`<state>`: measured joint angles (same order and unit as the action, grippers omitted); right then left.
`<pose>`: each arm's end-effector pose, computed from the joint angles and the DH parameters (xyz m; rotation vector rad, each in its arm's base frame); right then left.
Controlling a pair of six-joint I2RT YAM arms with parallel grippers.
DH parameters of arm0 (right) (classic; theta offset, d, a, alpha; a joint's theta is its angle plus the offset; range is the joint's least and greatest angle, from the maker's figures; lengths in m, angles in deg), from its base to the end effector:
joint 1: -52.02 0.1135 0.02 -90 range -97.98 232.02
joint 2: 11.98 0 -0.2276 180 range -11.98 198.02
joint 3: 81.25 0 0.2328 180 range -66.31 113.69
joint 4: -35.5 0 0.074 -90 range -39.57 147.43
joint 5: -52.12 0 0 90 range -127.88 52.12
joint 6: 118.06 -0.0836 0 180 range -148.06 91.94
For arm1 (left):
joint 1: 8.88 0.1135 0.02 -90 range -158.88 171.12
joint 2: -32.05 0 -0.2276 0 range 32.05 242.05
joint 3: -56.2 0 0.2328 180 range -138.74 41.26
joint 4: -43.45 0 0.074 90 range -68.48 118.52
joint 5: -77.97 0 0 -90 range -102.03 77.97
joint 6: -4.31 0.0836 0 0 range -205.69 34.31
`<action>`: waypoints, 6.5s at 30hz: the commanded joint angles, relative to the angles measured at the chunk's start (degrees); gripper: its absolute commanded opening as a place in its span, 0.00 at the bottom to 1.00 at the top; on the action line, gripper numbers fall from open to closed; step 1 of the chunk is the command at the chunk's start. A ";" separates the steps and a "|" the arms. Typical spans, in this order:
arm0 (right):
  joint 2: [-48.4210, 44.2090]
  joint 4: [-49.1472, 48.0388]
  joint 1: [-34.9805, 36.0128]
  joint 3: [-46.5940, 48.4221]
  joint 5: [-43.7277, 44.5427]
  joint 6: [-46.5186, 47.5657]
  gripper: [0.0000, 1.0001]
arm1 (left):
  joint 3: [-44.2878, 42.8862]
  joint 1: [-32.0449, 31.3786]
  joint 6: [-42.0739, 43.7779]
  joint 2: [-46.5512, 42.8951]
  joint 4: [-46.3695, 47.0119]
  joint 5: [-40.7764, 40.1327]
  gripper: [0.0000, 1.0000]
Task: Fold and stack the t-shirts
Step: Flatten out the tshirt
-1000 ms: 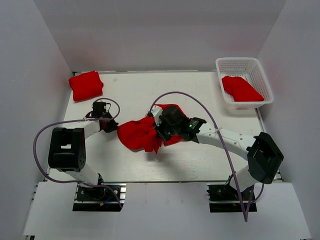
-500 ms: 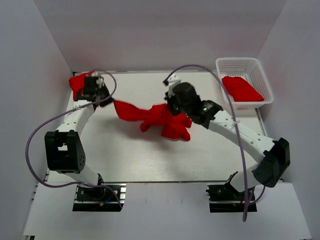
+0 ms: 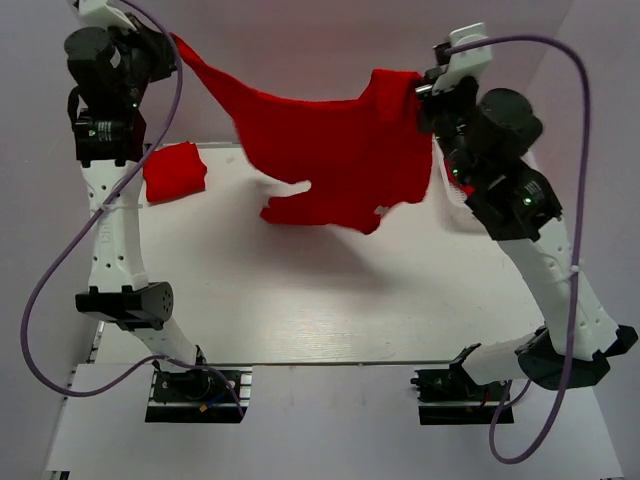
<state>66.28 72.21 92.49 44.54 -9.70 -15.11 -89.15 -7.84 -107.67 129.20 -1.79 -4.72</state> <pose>0.2355 0.1491 0.5358 -0.2397 1.3842 0.0589 0.3603 -0.0041 0.5210 -0.2043 1.5184 -0.3885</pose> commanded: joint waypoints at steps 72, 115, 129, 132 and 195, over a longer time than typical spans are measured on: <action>-23.56 -12.38 -7.86 -6.44 -29.74 10.00 0.00 | 13.34 -0.77 8.88 -32.00 0.61 1.48 0.00; 0.89 -39.61 -16.47 -63.41 -31.17 -11.39 0.00 | 86.57 -0.77 -8.87 -22.72 37.23 -14.34 0.00; 31.75 -41.12 -22.62 -33.78 -33.01 -9.79 0.00 | 58.79 -0.77 -4.57 11.91 41.55 -13.73 0.00; 38.61 -37.87 -23.68 -25.52 -34.25 -9.00 0.00 | 54.04 -0.25 -5.09 17.37 41.55 -14.34 0.00; 15.08 -19.58 -27.99 -40.97 -40.14 -20.95 0.90 | 53.86 -15.72 10.20 7.79 -7.84 -12.41 0.84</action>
<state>83.77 54.58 64.51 4.82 -49.19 -35.88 -33.74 -22.42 -97.70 136.54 -8.76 -13.41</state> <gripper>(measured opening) 0.897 0.849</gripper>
